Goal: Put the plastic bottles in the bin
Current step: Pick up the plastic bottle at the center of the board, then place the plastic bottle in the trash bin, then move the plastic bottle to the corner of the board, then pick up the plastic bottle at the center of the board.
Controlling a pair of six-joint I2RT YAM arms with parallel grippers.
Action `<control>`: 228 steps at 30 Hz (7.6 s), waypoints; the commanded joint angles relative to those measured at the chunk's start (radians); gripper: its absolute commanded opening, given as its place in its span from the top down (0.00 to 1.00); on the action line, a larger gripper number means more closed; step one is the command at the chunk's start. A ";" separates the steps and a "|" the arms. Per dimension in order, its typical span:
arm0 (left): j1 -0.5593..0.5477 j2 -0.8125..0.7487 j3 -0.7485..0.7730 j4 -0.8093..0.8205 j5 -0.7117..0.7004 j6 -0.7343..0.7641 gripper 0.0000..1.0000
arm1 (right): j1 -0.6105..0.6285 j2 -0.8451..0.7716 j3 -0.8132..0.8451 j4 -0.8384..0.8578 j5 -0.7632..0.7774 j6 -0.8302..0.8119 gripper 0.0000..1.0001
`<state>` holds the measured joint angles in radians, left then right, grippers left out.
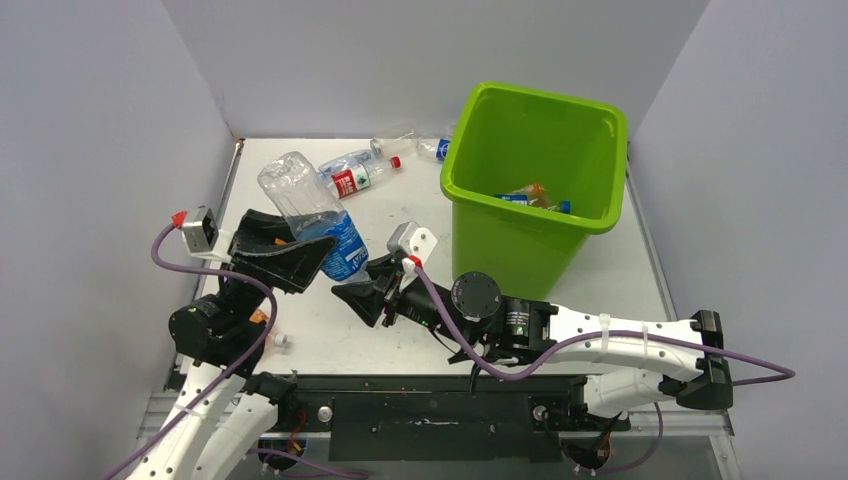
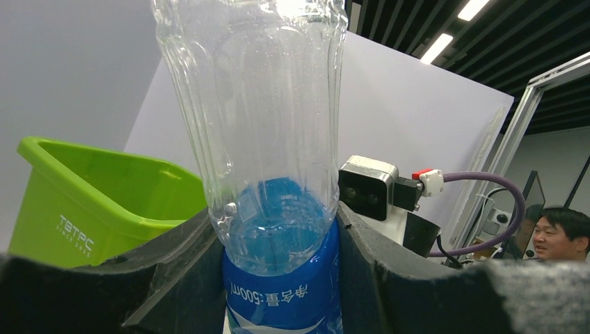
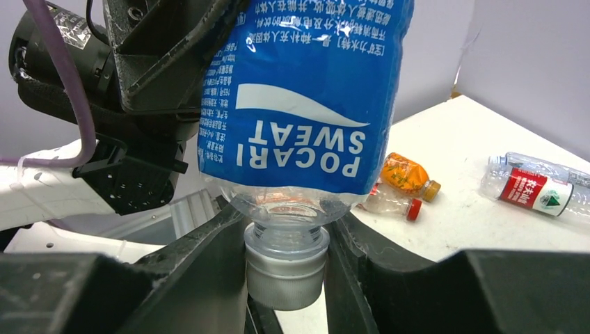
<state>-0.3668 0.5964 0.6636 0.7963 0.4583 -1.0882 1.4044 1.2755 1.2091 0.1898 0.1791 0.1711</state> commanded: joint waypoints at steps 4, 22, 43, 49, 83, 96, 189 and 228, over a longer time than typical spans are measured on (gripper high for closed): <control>-0.004 -0.013 0.030 0.010 0.018 0.011 0.53 | 0.005 -0.038 0.029 0.052 0.007 0.006 0.95; -0.013 -0.097 0.160 -0.637 -0.563 0.648 0.04 | 0.005 -0.275 0.259 -0.293 0.615 -0.220 0.95; -0.007 0.014 -0.023 -0.656 -0.751 0.713 0.04 | -0.993 -0.146 0.231 -0.396 0.270 0.158 0.95; -0.007 0.017 -0.025 -0.654 -0.722 0.690 0.04 | -1.108 -0.120 0.108 -0.303 0.170 0.262 0.95; -0.020 0.061 -0.031 -0.659 -0.730 0.682 0.04 | -0.898 -0.209 0.276 -0.413 -0.256 0.253 0.00; -0.017 0.207 0.010 -0.787 -0.911 0.646 0.04 | -0.828 -0.404 -0.112 -0.093 -0.740 0.415 0.00; -0.283 0.355 0.055 -1.514 -1.020 0.105 0.04 | -0.367 -0.516 -0.290 -0.176 -0.343 0.299 0.00; -0.670 0.570 -0.218 -1.264 -1.251 -0.588 0.54 | -0.342 -0.535 -0.306 -0.214 -0.312 0.326 0.02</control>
<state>-1.0481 1.1557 0.4534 -0.5694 -0.8040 -1.7359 1.0492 0.7422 0.8989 -0.0574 -0.1421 0.4873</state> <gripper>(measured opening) 0.517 0.982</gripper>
